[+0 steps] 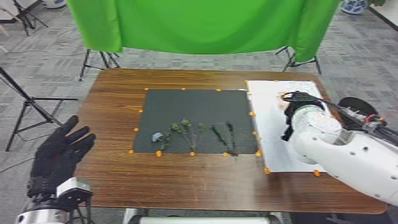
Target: Arrange flowers
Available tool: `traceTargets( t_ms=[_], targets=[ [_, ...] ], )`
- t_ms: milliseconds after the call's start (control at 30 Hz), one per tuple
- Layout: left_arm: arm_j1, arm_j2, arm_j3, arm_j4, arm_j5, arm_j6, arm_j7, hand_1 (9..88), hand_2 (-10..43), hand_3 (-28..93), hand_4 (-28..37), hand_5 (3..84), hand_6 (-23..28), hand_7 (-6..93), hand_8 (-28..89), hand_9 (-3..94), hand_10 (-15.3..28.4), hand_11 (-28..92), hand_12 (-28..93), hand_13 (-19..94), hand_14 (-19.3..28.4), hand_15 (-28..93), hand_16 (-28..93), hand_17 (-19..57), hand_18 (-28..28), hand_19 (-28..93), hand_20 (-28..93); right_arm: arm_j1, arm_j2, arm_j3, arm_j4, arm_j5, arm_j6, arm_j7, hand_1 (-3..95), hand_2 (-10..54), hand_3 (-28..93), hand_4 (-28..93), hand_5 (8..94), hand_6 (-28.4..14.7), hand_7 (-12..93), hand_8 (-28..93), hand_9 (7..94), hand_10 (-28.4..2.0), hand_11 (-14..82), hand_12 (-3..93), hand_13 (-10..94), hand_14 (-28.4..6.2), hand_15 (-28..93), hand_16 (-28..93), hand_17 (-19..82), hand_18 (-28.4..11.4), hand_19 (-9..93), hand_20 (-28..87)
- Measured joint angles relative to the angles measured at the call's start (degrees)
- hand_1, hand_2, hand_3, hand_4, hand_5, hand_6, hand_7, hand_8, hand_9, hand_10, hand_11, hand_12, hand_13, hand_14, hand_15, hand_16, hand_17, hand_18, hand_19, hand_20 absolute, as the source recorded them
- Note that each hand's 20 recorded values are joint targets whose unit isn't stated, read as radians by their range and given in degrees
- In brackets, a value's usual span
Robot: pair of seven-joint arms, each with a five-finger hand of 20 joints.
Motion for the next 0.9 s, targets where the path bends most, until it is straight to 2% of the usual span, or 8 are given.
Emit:
traceTargets(
  t_ms=[200, 433, 633, 767, 833, 900],
  targets=[
    [0.6, 0.42, -0.28, -0.10, -0.26, 0.07, 0.34, 30.4, 7.4, 66, -20.9, 37.4, 10.0, 11.0, -8, 32.9, 19.4, 29, 10, 22, 26.0, 56, -13, -8.4, 23.7, 49, 7, 0.2, -0.9, 2.7, -2.3, 0.6, -0.4, -1.9, 62.5, -9.5, 75, -25, 80.1, -2.7, 25, 9, 93.0, -9.7, 7.4, 31.6, 91, -1.1, 58, 19, 67, -9.0, 93, 20],
    [3.0, 1.54, -2.09, -0.39, -2.73, 0.80, 3.26, 30.3, 7.4, 66, -20.9, 37.4, 9.9, 11.0, -8, 32.8, 19.4, 29, 10, 22, 26.0, 56, -13, -8.4, 23.7, 49, 7, 2.2, -5.3, 3.0, -4.0, 4.6, -2.6, -7.5, 62.2, -9.5, 75, -25, 80.2, -2.5, 25, 9, 93.0, -9.7, 7.5, 31.8, 91, -0.9, 58, 19, 67, -8.8, 93, 21],
    [4.7, 1.72, -3.67, -0.71, -3.98, 1.73, 4.49, 30.3, 7.4, 66, -20.8, 37.4, 9.9, 11.0, -8, 32.8, 19.4, 29, 10, 22, 25.9, 56, -13, -8.4, 23.8, 49, 7, 6.3, -13.3, 0.0, -3.3, 5.5, -4.7, -10.1, 61.8, -9.5, 76, -25, 80.2, -2.4, 25, 9, 93.0, -9.6, 7.5, 32.0, 91, -0.7, 59, 19, 67, -8.9, 93, 23],
    [4.8, 1.78, -4.09, -0.72, -3.99, 1.96, 4.20, 30.3, 7.4, 66, -20.9, 37.3, 9.9, 11.0, -8, 32.9, 19.4, 29, 10, 22, 25.9, 56, -13, -8.4, 23.9, 49, 7, 8.2, -19.6, -1.7, -0.9, 5.7, -6.0, -11.5, 61.7, -9.5, 76, -25, 80.0, -2.2, 25, 8, 93.0, -9.6, 7.4, 32.1, 91, -0.5, 59, 19, 66, -9.0, 93, 25],
    [4.5, 1.45, -4.38, -0.72, -3.47, 1.96, 3.24, 30.3, 7.3, 66, -20.9, 37.3, 9.8, 11.0, -8, 32.9, 19.4, 29, 10, 22, 26.0, 56, -13, -8.4, 23.9, 49, 7, 8.2, -22.9, -1.7, 1.0, 6.0, -6.9, -12.4, 61.7, -9.5, 75, -26, 79.8, -2.1, 26, 8, 92.8, -9.4, 7.5, 32.1, 90, -0.4, 60, 19, 66, -8.9, 93, 26],
    [3.8, 0.78, -4.46, -0.66, -2.59, 1.93, 1.71, 30.3, 7.3, 66, -20.9, 37.3, 9.9, 11.1, -8, 32.9, 19.4, 29, 10, 22, 26.0, 56, -13, -8.4, 23.9, 49, 7, 8.2, -25.9, -2.2, 3.1, 6.3, -7.5, -13.6, 61.6, -9.5, 75, -26, 79.4, -1.8, 26, 8, 92.5, -9.2, 7.4, 32.2, 90, -0.2, 61, 19, 65, -9.0, 93, 28]
  ],
)
